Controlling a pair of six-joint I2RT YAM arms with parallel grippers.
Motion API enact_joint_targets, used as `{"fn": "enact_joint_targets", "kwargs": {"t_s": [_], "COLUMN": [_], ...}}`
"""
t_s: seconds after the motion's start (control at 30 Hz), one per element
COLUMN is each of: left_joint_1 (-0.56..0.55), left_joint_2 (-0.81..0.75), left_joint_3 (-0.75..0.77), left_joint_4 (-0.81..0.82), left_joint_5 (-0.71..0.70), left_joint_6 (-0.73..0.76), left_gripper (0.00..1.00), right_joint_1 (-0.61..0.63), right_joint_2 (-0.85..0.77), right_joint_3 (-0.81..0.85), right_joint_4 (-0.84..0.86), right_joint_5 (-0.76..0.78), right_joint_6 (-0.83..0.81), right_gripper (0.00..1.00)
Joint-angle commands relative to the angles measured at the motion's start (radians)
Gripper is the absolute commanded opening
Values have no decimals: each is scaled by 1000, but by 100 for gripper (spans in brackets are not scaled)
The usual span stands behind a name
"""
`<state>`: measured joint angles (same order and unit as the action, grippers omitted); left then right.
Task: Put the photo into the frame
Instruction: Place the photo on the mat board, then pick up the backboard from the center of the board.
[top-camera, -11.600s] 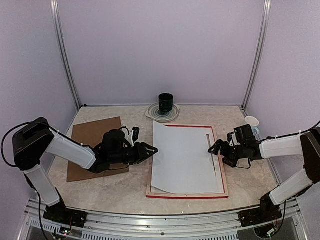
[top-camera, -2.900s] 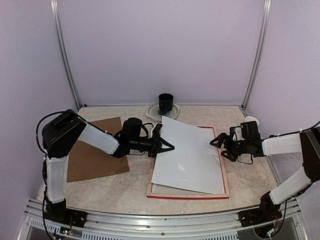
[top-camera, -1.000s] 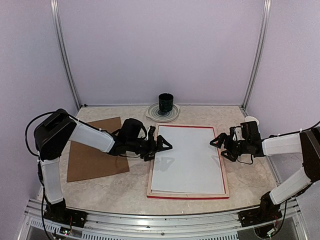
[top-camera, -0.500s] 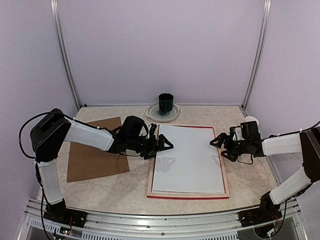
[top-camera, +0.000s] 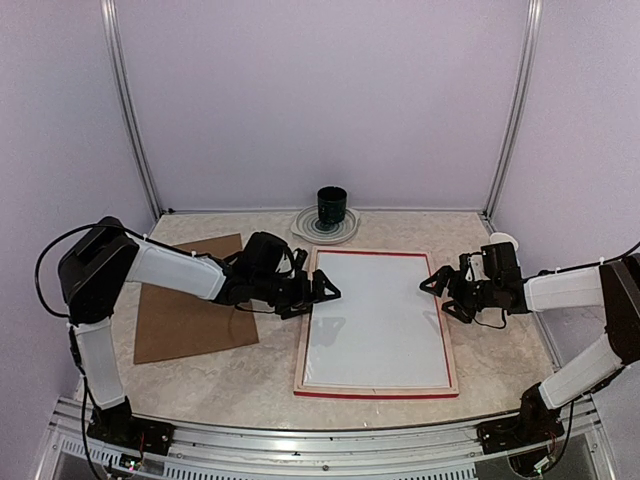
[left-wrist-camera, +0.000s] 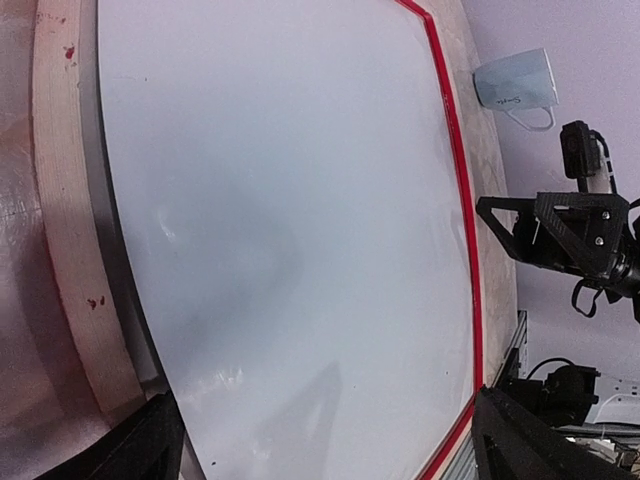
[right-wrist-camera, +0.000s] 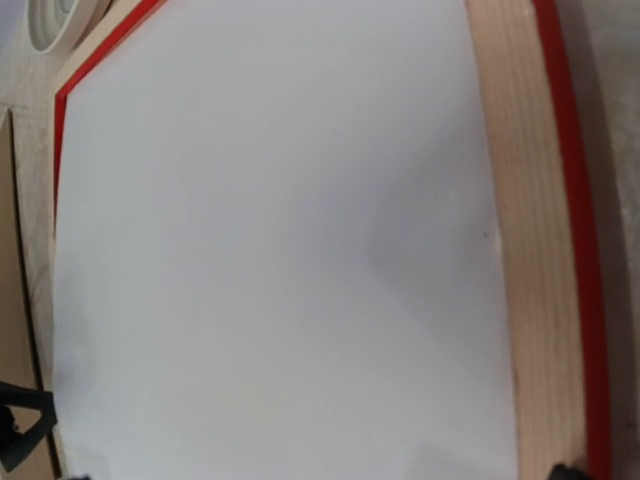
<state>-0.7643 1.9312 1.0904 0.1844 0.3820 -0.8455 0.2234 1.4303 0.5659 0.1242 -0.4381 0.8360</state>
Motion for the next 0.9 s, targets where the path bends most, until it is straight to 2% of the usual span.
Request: {"fn": "enact_joint_targets", "kwargs": {"t_s": [0.0,0.27,0.43,0.7,0.87], "left_joint_1": [5,23,72,237,367], "left_joint_2": [-66,-157,-258,-443,-546], "left_joint_3": [16,-25,-105,-297,-364], "left_joint_4": [-50,-122,-175,-173,-218], "left_joint_5": [-45,-133,-230,-243,-273], "left_joint_6": [39,89,149,178,200], "left_gripper": [99,99,99,99,99], "right_joint_1": [-19,-19,-19,-8,33], "right_joint_2": [6,-12,-64,-156,-182], "right_joint_3": [-19,3,36,101,182], "right_joint_4": [-73,-118,-200,-302,-366], "right_joint_5": [21,81,160,271,354], "right_joint_6": [8,-23,-66,-136,-163], "right_gripper": [99,99,99,99,99]}}
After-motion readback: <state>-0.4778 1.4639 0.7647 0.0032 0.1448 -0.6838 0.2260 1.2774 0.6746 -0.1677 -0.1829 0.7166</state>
